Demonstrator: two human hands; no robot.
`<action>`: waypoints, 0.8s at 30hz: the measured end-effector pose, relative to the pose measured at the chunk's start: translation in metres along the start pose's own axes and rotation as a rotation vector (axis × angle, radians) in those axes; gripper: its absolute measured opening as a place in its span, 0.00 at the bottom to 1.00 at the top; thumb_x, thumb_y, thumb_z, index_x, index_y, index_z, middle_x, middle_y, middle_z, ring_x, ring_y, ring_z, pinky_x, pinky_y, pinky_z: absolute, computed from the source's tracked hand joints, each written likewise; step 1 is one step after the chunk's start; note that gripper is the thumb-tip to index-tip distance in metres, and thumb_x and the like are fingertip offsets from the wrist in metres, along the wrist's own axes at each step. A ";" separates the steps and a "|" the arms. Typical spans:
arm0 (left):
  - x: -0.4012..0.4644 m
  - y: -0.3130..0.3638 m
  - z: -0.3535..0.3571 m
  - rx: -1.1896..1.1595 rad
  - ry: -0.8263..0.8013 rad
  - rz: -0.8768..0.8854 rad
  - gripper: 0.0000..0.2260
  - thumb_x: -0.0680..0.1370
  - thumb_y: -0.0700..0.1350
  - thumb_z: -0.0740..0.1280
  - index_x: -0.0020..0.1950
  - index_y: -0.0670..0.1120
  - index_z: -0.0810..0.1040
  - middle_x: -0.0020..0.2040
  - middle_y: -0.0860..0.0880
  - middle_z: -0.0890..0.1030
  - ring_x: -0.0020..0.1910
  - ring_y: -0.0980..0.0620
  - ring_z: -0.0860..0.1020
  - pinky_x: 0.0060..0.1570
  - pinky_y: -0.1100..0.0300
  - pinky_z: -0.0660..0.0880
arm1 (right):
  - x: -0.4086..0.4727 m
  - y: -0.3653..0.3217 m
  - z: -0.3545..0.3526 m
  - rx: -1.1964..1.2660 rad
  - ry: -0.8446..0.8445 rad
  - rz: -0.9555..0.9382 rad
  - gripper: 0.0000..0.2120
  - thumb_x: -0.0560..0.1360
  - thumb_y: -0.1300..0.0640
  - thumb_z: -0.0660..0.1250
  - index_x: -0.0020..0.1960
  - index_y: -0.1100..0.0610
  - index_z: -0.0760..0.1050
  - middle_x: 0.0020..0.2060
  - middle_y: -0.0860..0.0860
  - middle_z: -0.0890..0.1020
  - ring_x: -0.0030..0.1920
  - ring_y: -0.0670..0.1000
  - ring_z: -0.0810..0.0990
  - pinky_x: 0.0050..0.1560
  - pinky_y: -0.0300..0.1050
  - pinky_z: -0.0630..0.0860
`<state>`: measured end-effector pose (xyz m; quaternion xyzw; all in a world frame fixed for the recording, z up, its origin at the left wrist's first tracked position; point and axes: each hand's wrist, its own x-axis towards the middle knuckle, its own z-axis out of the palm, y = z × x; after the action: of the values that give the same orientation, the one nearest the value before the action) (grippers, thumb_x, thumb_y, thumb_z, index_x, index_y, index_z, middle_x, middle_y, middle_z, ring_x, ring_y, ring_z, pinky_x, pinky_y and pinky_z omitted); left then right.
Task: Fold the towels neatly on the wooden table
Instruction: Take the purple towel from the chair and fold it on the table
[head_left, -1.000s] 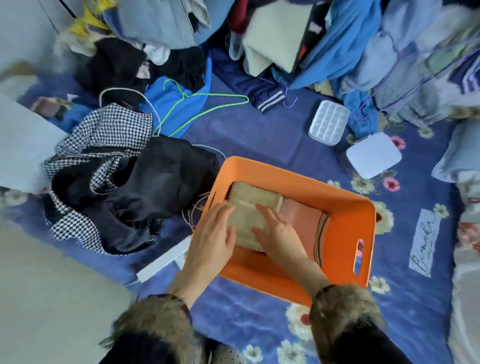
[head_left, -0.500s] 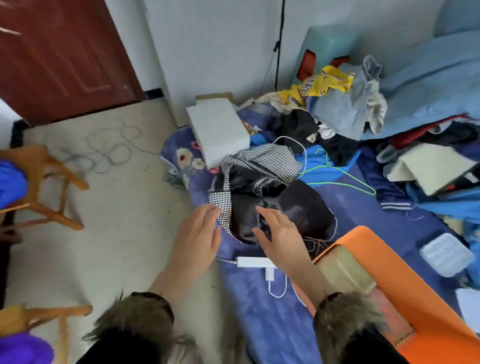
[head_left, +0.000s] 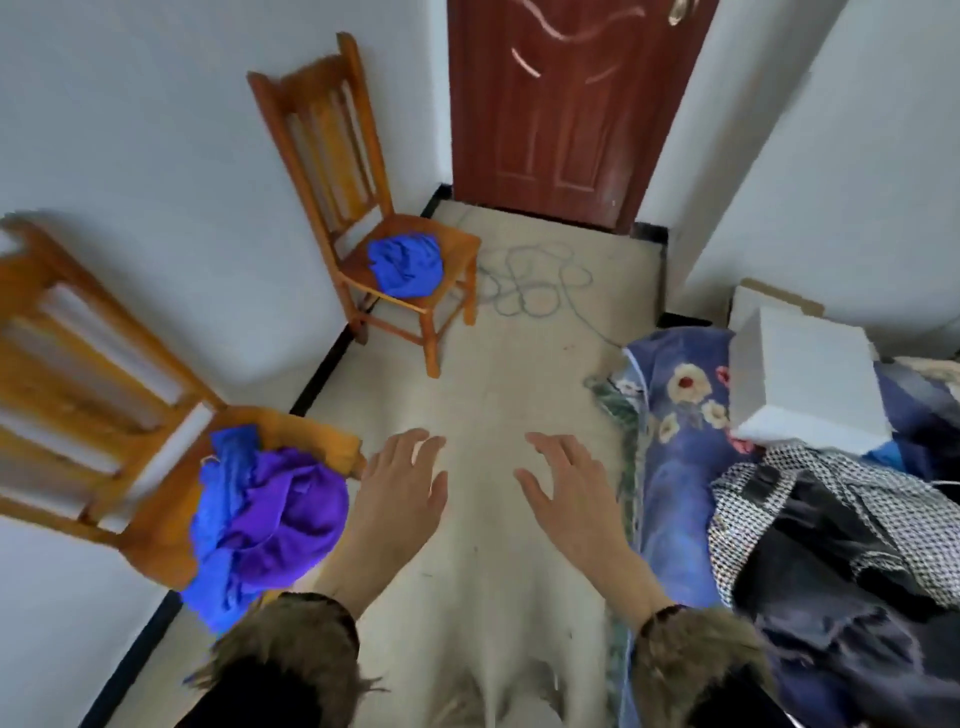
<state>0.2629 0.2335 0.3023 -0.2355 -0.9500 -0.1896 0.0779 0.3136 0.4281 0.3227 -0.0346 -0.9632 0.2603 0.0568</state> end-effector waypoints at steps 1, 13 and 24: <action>-0.003 -0.016 -0.003 0.008 0.002 -0.042 0.15 0.73 0.49 0.56 0.57 0.46 0.69 0.53 0.43 0.78 0.49 0.41 0.77 0.45 0.49 0.77 | 0.013 -0.010 0.010 -0.007 -0.032 -0.028 0.21 0.75 0.45 0.56 0.62 0.55 0.73 0.51 0.52 0.78 0.50 0.57 0.78 0.47 0.52 0.74; 0.002 -0.159 0.017 0.127 -0.086 -0.672 0.15 0.67 0.40 0.75 0.52 0.43 0.78 0.47 0.44 0.80 0.43 0.41 0.79 0.36 0.51 0.77 | 0.178 -0.082 0.135 -0.007 -0.461 -0.379 0.19 0.79 0.50 0.59 0.69 0.54 0.66 0.61 0.51 0.73 0.61 0.52 0.72 0.59 0.44 0.68; -0.002 -0.265 0.102 0.109 -0.152 -0.951 0.20 0.60 0.39 0.78 0.49 0.44 0.79 0.44 0.45 0.80 0.38 0.44 0.80 0.31 0.55 0.76 | 0.266 -0.115 0.291 -0.132 -0.835 -0.585 0.20 0.78 0.54 0.59 0.69 0.56 0.65 0.63 0.53 0.72 0.62 0.56 0.71 0.60 0.50 0.69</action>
<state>0.1319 0.0571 0.1225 0.2160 -0.9639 -0.1362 -0.0749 0.0084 0.2100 0.1549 0.3399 -0.8876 0.1636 -0.2645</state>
